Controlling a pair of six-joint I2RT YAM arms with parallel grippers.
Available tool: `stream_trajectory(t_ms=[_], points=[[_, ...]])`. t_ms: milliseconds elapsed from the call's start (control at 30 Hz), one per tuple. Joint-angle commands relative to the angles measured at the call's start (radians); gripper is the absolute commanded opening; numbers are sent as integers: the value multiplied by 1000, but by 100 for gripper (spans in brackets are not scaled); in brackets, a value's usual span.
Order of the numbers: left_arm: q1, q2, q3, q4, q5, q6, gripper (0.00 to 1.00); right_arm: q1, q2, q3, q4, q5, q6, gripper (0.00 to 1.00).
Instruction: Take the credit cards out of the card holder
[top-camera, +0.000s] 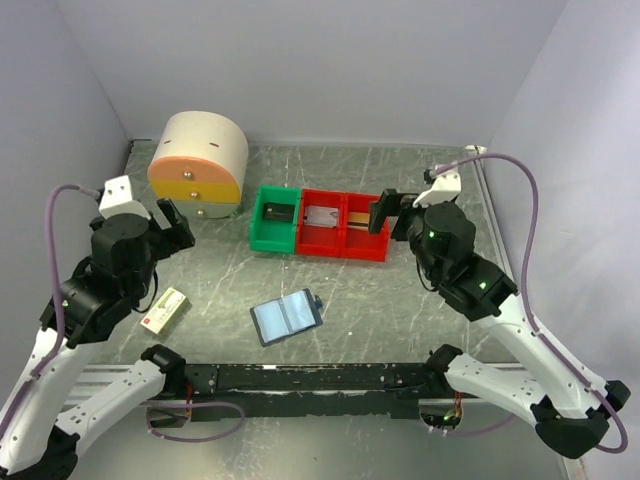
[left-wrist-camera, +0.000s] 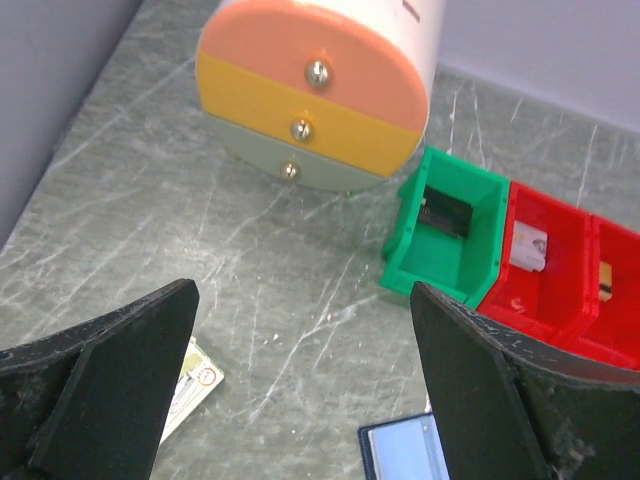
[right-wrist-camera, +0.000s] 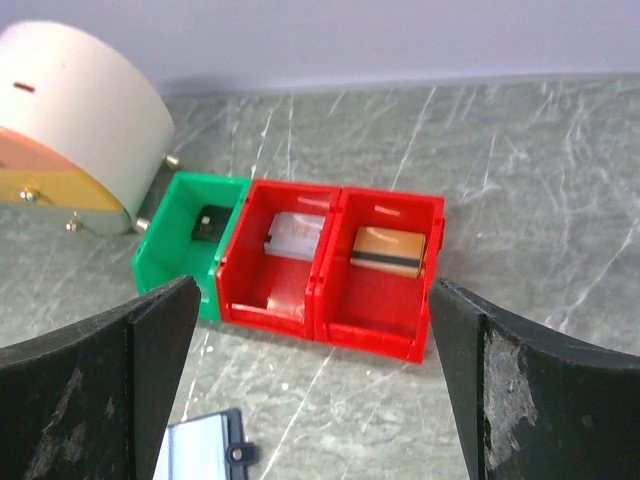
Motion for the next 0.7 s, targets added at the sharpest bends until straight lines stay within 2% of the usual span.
stream_trajectory(t_ms=[0,167,333,667], points=[[6,40,115,-73,-72,15,100,-2,26,94,-76,50,-47,100],[6,73,170,-91,-83,22,100,-2,15,112,-49,28,-61,100],[6,91,155,-32,-70,46,100,-3,-4,127,-54,28,-78,100],[6,106,119,-8,-60,-25,100,-3,3,121,-35,96,-135,100]])
